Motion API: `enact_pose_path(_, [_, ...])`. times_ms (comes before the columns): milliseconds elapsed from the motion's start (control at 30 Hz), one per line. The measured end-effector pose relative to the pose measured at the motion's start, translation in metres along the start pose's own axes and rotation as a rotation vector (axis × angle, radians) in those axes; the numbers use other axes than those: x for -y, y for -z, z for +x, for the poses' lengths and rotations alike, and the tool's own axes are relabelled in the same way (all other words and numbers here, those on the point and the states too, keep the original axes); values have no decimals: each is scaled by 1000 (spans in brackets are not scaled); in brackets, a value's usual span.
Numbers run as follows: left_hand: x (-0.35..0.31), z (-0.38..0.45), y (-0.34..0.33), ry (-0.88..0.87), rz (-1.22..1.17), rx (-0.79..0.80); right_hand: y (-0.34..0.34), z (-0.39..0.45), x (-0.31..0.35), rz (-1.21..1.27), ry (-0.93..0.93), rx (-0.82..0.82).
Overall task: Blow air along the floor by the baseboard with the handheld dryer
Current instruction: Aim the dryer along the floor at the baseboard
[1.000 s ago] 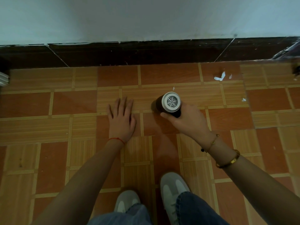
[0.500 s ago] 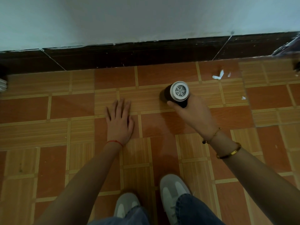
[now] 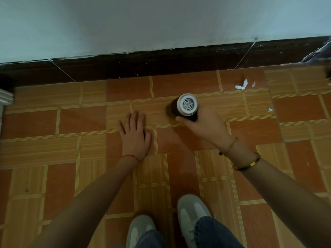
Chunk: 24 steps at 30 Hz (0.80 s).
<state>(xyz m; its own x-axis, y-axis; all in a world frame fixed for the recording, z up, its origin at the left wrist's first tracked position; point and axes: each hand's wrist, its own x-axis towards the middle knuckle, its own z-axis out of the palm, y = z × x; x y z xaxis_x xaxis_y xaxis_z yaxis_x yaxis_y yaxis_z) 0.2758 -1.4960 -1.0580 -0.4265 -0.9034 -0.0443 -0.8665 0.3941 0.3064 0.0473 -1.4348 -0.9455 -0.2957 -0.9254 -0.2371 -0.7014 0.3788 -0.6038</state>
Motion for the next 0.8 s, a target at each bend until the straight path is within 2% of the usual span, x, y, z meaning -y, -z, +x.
enact_pose_path(100, [-19,2,0,74,-54,-18,-8,-14,5,-27,20,67])
enact_pose_path(167, [-30,0,-3,55,-66,-2,-10,-25,3,-20,27,52])
enact_pose_path(300, [-48,-5,-11,-61,-25,60,-7,-46,-9,-10,11,2])
enact_pose_path(433, [-63,-1,-17,-94,-2,101,5,-58,-32,50,-63,-84])
enact_pose_path(667, [-83,4,-27,-57,24,92,30,-61,-77,61,-231,-305])
enact_pose_path(800, [-82,4,-28,-60,22,53,33,-62,-85,53,-241,-296])
